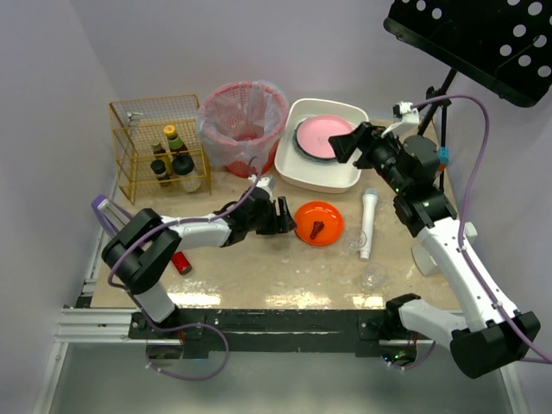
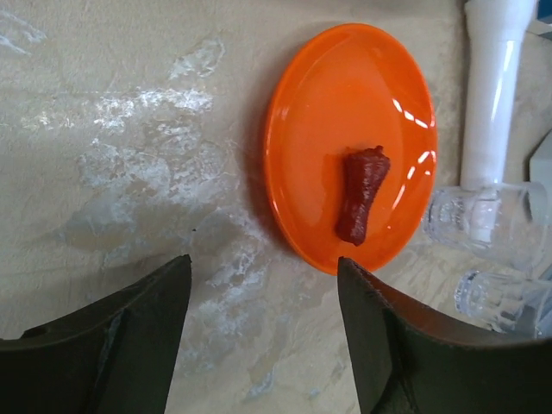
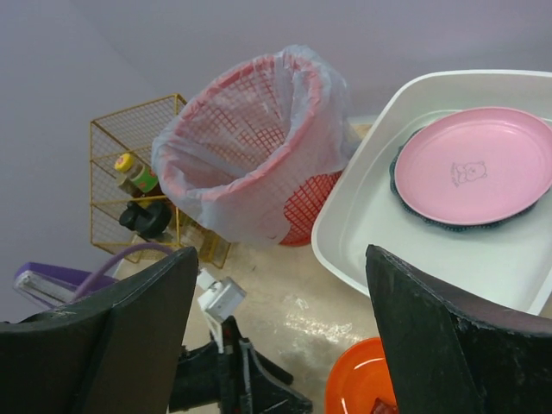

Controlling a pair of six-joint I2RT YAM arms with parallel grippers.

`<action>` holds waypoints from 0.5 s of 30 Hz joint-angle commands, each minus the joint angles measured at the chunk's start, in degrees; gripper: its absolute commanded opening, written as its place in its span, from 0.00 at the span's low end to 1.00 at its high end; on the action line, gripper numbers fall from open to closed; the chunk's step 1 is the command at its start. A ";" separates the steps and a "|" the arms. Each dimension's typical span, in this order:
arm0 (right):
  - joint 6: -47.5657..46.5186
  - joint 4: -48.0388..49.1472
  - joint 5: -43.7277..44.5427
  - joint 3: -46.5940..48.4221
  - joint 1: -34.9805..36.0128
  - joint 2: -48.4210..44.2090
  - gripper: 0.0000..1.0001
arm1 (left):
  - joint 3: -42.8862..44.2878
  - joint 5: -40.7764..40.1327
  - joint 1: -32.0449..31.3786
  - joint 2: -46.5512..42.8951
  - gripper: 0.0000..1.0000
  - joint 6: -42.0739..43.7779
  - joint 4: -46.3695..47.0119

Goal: Clear the kitchen counter

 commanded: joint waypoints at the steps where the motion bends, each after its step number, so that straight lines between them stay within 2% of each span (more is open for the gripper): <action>1: 2.00 -0.91 0.19 -0.84 -0.13 -2.60 0.82 | 3.92 -1.83 -1.13 3.93 0.69 -2.84 4.05; 10: 2.26 -1.61 1.42 -0.49 -0.13 -2.08 0.82 | 5.68 0.01 -1.57 10.44 0.56 -3.55 6.16; 15: 2.53 -1.96 2.48 -0.66 -0.13 -1.90 0.82 | 6.30 -0.34 -1.93 12.82 0.45 -3.55 6.33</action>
